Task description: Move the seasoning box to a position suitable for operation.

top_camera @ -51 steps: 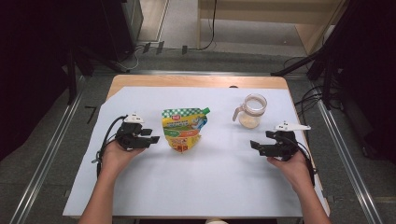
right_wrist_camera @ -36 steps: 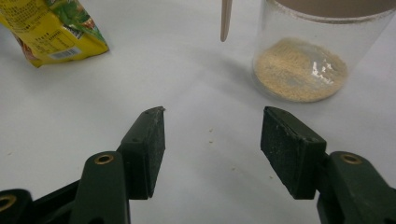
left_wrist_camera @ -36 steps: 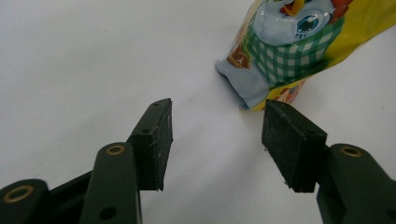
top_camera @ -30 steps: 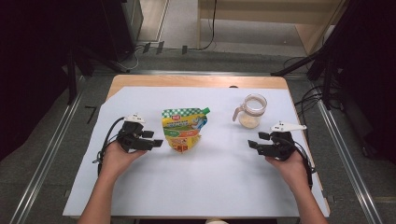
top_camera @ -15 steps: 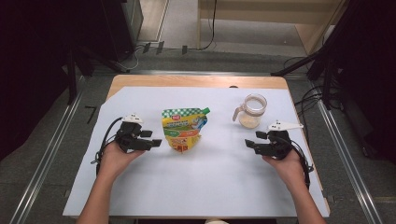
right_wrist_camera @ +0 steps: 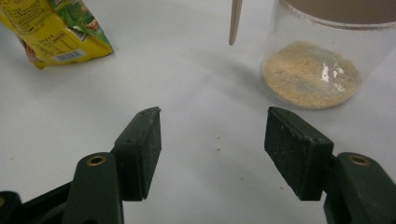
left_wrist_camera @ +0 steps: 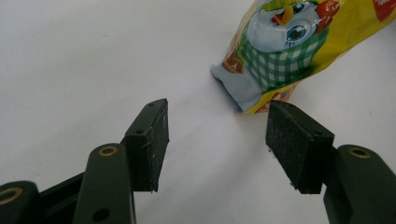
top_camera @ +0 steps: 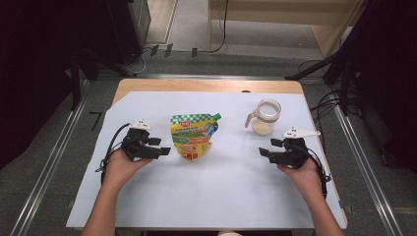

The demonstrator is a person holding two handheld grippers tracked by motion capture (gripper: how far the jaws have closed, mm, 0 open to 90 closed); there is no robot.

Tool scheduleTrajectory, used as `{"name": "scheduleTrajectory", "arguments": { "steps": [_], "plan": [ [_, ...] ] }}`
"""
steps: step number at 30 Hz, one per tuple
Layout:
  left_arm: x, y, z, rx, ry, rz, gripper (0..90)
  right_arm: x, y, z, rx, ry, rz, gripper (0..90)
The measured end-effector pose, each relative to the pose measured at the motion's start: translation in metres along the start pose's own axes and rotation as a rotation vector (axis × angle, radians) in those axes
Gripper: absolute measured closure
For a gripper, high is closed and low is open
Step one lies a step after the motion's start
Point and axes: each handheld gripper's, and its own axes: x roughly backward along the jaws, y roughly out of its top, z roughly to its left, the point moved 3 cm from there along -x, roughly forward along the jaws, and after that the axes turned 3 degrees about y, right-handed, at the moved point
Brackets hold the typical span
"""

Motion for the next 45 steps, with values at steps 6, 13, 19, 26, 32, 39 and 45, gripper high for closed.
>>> {"name": "scheduleTrajectory", "arguments": {
  "steps": [6,13,19,26,32,39,45],
  "plan": [
    [-0.004,0.002,0.000,0.000,-0.002,0.008,40.5,0.001,-0.002,0.001,-0.002,-0.002,0.003,37.2],
    [-0.006,0.004,-0.005,-0.020,-0.016,0.008,40.4,-0.005,0.002,-0.006,-0.025,-0.025,-0.007,34.6],
    [-0.007,0.005,-0.007,-0.030,-0.014,0.006,40.4,-0.005,0.010,-0.025,-0.075,-0.102,-0.051,25.9],
    [-0.005,0.005,-0.007,-0.029,-0.016,-0.002,40.5,-0.019,0.021,-0.043,-0.096,-0.173,-0.037,19.1],
    [-0.005,0.004,-0.007,-0.027,-0.015,0.002,40.5,-0.029,0.029,-0.050,-0.102,-0.170,-0.071,13.4],
    [-0.006,0.003,-0.007,-0.024,-0.010,0.007,41.2,-0.046,0.040,-0.057,-0.123,-0.205,-0.105,13.5],
    [-0.006,0.003,-0.008,-0.027,-0.012,0.011,41.4,-0.062,0.040,-0.059,-0.136,-0.244,-0.159,10.0]
  ]
}}
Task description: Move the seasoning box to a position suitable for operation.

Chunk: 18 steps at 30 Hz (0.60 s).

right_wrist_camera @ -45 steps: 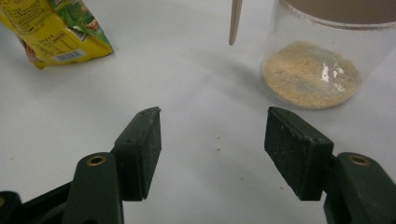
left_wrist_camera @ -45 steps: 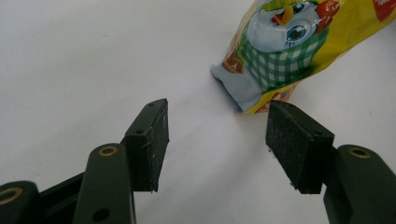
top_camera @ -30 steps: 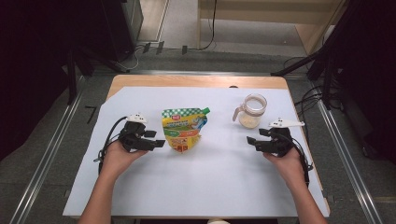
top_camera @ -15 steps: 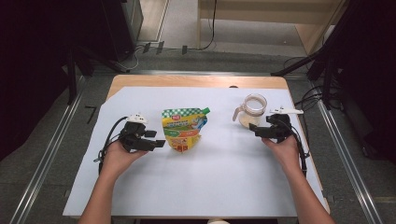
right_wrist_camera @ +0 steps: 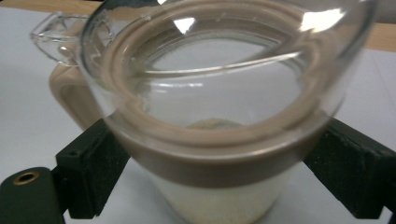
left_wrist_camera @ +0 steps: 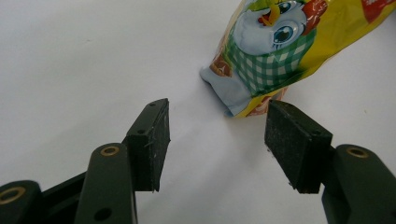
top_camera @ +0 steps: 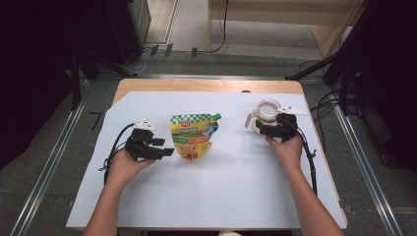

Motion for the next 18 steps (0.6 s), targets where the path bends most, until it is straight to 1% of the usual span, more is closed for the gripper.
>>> {"name": "scheduleTrajectory", "arguments": {
  "steps": [2,3,4,6,8,11,15,18],
  "plan": [
    [0.000,0.000,0.000,-0.002,-0.004,0.000,41.4,-0.006,-0.001,0.001,0.014,-0.020,-0.025,9.6],
    [0.000,0.000,-0.001,-0.004,-0.003,0.000,41.4,-0.009,-0.002,0.001,0.014,-0.031,-0.040,9.4],
    [0.000,0.000,-0.001,-0.004,-0.003,0.000,41.4,-0.009,-0.002,0.001,0.014,-0.031,-0.040,9.4],
    [0.000,0.000,0.000,-0.005,-0.006,0.001,41.4,-0.013,-0.002,0.002,0.004,-0.036,-0.057,9.2],
    [0.000,0.000,0.000,-0.002,-0.011,0.000,41.4,-0.016,-0.002,0.002,0.011,-0.048,-0.072,9.3],
    [0.000,0.000,0.000,0.000,-0.012,-0.002,41.4,-0.018,-0.002,0.004,0.009,-0.068,-0.082,10.4],
    [0.000,0.000,0.000,0.002,-0.019,-0.006,41.4,-0.017,-0.001,0.004,0.027,-0.071,-0.075,11.2],
    [0.000,-0.001,0.000,0.004,-0.026,0.001,41.3,-0.016,-0.001,0.005,0.031,-0.063,-0.068,11.4]
  ]
}}
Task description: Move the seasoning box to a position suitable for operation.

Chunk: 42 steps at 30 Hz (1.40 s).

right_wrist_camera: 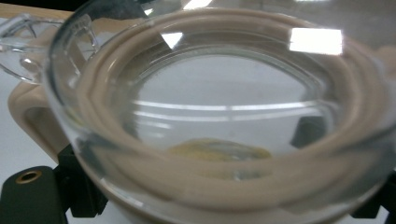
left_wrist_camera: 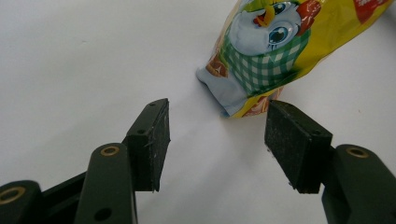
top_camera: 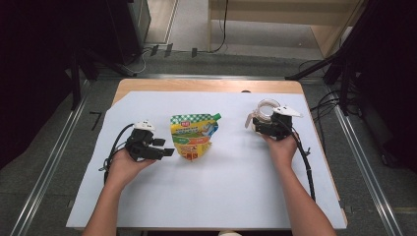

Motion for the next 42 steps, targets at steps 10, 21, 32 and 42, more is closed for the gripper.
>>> {"name": "scheduleTrajectory", "arguments": {
  "steps": [10,21,32,42],
  "plan": [
    [0.002,-0.001,-0.001,-0.008,-0.009,-0.004,40.2,0.019,0.009,0.006,0.018,0.037,0.007,11.7],
    [0.006,-0.003,-0.012,-0.031,-0.031,0.033,41.0,0.056,0.007,0.019,0.041,0.127,0.005,11.8],
    [0.010,-0.005,-0.033,-0.100,-0.095,0.047,44.8,0.097,-0.013,0.037,0.044,0.211,0.005,11.8],
    [0.018,-0.007,-0.051,-0.140,-0.225,0.063,50.6,0.119,-0.021,0.050,0.078,0.256,0.011,11.9]
  ]
}}
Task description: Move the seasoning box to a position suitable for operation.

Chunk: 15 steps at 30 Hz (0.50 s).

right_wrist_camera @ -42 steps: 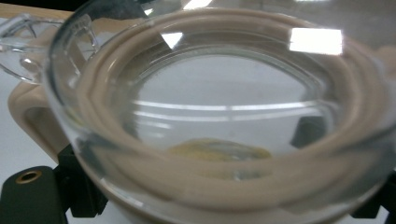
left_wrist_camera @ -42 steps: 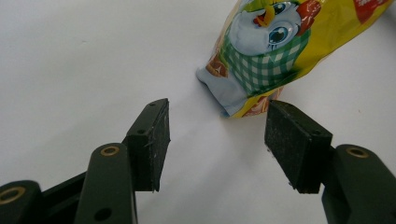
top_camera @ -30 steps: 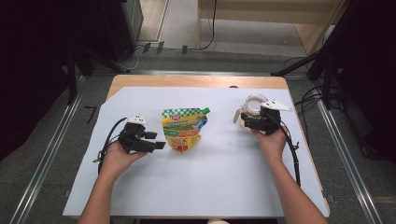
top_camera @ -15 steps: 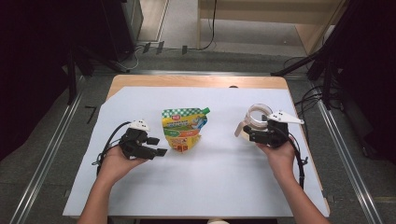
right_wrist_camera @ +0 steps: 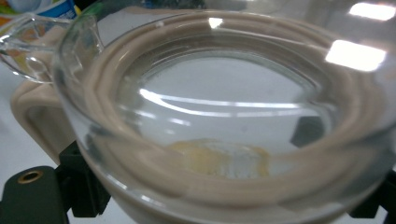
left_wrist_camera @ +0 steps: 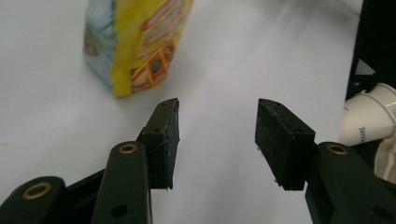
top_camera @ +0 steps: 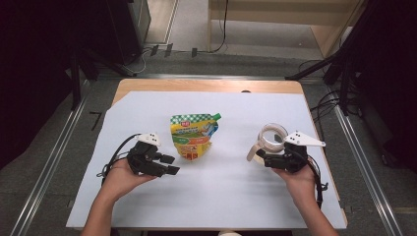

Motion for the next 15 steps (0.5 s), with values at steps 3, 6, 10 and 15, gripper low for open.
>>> {"name": "scheduleTrajectory", "arguments": {
  "steps": [3,6,10,15],
  "plan": [
    [-0.002,0.005,-0.009,-0.046,-0.004,-0.010,50.0,0.001,-0.002,0.005,0.020,0.005,0.010,11.9],
    [-0.005,0.011,-0.016,-0.073,0.003,-0.025,47.6,-0.001,-0.004,0.009,0.033,0.020,0.014,11.9],
    [-0.010,0.019,-0.025,-0.109,0.028,-0.065,46.4,-0.006,-0.007,0.018,0.057,0.052,0.027,11.9],
    [-0.019,0.026,-0.031,-0.116,0.019,-0.067,47.6,-0.016,-0.012,0.028,0.077,0.085,0.047,11.9]
  ]
}}
